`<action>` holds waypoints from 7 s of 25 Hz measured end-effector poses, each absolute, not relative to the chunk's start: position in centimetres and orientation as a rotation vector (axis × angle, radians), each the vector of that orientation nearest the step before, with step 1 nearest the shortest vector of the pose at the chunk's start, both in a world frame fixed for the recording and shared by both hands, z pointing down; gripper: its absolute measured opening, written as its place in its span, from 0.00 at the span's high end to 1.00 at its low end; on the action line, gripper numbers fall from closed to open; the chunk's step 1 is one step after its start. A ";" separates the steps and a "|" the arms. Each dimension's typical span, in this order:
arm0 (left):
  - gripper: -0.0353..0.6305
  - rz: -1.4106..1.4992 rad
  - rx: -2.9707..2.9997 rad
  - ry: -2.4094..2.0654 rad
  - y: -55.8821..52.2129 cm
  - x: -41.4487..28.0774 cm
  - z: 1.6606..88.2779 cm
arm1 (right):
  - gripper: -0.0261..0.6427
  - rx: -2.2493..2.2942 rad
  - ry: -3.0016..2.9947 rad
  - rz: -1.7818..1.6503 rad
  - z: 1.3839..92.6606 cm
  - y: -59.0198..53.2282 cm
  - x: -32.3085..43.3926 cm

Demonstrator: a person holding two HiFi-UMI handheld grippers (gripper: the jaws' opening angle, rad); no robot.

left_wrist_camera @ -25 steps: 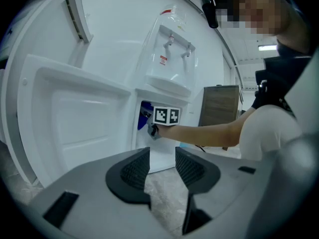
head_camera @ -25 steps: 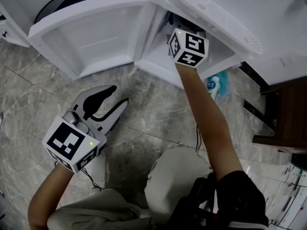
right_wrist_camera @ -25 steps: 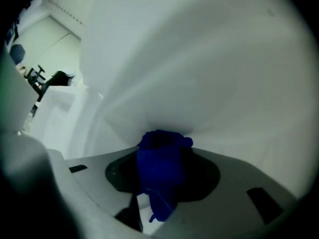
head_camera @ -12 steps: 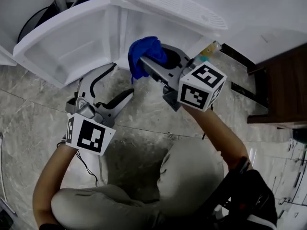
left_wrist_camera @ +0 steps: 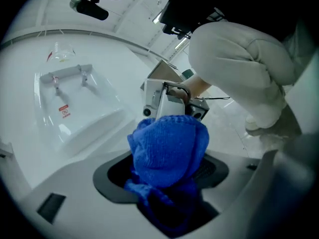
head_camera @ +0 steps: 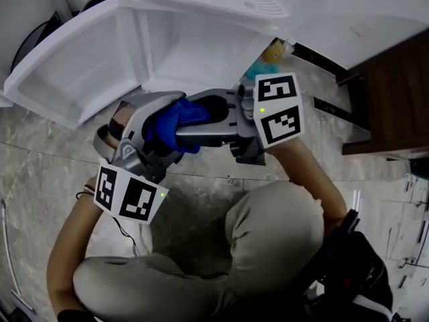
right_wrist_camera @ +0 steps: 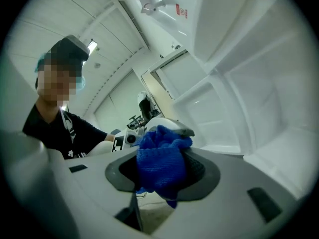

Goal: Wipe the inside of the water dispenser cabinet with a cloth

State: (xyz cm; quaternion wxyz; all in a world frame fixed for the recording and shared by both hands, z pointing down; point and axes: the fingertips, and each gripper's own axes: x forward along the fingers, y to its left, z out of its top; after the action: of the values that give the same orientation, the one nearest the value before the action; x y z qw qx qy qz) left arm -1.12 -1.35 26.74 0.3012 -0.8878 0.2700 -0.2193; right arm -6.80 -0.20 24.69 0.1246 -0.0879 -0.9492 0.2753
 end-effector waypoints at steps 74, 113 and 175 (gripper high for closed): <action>0.74 0.564 -2.690 1.531 -24.6 5.3 25.4 | 0.59 0.596 -2.797 1.425 35.3 -9.7 16.1; 0.74 0.339 -2.733 1.365 -30.3 6.9 27.4 | 0.61 0.643 -2.760 1.640 37.9 -7.2 17.6; 0.74 -1.237 -2.710 0.687 -21.7 3.8 45.2 | 0.61 0.599 -2.878 1.724 37.3 -11.2 8.7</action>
State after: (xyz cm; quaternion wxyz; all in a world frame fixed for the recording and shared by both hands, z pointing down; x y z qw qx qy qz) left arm 3.77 -21.66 45.24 0.0423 -0.8856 0.2246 -0.4043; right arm 8.66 -11.21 37.34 -0.1329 0.1743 -0.8370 0.5014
